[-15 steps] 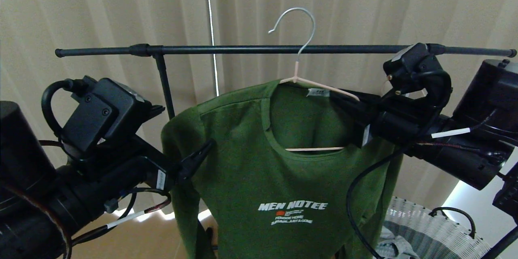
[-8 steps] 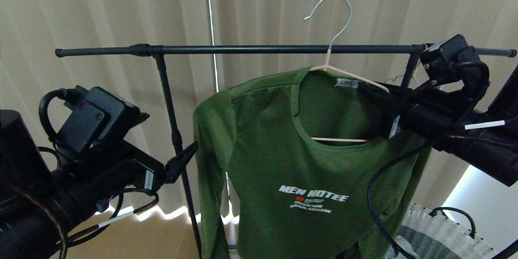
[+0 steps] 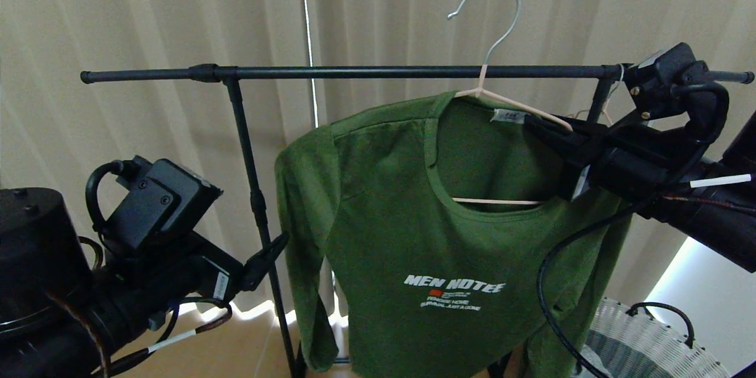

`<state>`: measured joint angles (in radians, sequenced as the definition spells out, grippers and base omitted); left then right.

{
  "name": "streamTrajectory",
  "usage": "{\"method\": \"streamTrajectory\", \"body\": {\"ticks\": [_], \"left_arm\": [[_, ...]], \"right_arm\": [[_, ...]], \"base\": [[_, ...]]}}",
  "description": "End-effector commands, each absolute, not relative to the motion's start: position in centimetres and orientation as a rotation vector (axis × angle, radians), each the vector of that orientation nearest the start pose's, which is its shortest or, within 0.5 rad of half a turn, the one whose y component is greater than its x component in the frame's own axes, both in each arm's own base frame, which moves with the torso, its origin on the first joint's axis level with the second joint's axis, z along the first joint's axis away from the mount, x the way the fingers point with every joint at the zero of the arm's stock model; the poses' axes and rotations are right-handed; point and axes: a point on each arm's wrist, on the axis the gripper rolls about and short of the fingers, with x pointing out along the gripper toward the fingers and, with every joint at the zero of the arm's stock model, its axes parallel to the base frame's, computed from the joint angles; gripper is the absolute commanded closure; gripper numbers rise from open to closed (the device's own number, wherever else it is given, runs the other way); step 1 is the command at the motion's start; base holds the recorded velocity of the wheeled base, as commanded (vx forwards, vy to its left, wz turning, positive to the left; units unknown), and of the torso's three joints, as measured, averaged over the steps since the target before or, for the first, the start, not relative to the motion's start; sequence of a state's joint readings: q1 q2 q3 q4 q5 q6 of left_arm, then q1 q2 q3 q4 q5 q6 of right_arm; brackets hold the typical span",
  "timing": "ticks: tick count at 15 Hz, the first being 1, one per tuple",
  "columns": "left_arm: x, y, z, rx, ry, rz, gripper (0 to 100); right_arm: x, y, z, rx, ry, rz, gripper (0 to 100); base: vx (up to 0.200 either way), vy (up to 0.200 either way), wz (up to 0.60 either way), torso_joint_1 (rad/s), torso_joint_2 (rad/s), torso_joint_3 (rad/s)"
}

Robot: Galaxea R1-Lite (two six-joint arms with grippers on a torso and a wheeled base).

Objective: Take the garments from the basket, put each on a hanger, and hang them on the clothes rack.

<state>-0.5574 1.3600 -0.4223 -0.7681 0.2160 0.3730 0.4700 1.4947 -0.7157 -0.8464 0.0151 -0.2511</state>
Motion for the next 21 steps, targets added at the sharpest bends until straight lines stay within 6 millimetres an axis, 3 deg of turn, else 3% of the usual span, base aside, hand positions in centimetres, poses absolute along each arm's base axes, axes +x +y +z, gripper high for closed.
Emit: {"method": "streamTrajectory", "body": {"ticks": [1,4,5,11,16,19,20,21], "left_arm": [[17.8,-10.6,17.6,0.429,0.102,-0.383,0],[18.4,-10.9,17.3,0.394,0.085,-0.387,0],[18.5,-10.9,17.3,0.394,0.083,-0.386,100],[19.1,-8.5,16.5,0.405,0.134,-0.282,100],[19.0,-5.9,16.4,0.388,0.158,-0.168,100],[19.0,-5.8,16.4,0.386,0.157,-0.163,100],[18.7,-5.9,16.7,0.381,0.143,-0.167,0],[18.5,-5.9,17.0,0.379,0.13,-0.171,0]], "right_arm": [[22.4,12.3,23.9,-0.225,-0.144,0.504,100],[21.8,12.8,24.2,-0.213,-0.164,0.529,100],[21.8,12.8,24.2,-0.213,-0.164,0.529,100],[21.9,12.5,24.2,-0.215,-0.163,0.51,100],[22.9,10.3,24.1,-0.225,-0.143,0.414,100],[22.6,10.2,24.3,-0.226,-0.146,0.412,100],[22.6,10.2,24.3,-0.226,-0.149,0.41,100],[22.6,10.2,24.3,-0.226,-0.146,0.41,100]], "base": [[0.0,0.0,0.0,0.0,0.0,0.0],[0.0,0.0,0.0,0.0,0.0,0.0],[0.0,0.0,0.0,0.0,0.0,0.0],[0.0,0.0,0.0,0.0,0.0,0.0],[0.0,0.0,0.0,0.0,0.0,0.0],[0.0,0.0,0.0,0.0,0.0,0.0],[0.0,0.0,0.0,0.0,0.0,0.0],[0.0,0.0,0.0,0.0,0.0,0.0]]}}
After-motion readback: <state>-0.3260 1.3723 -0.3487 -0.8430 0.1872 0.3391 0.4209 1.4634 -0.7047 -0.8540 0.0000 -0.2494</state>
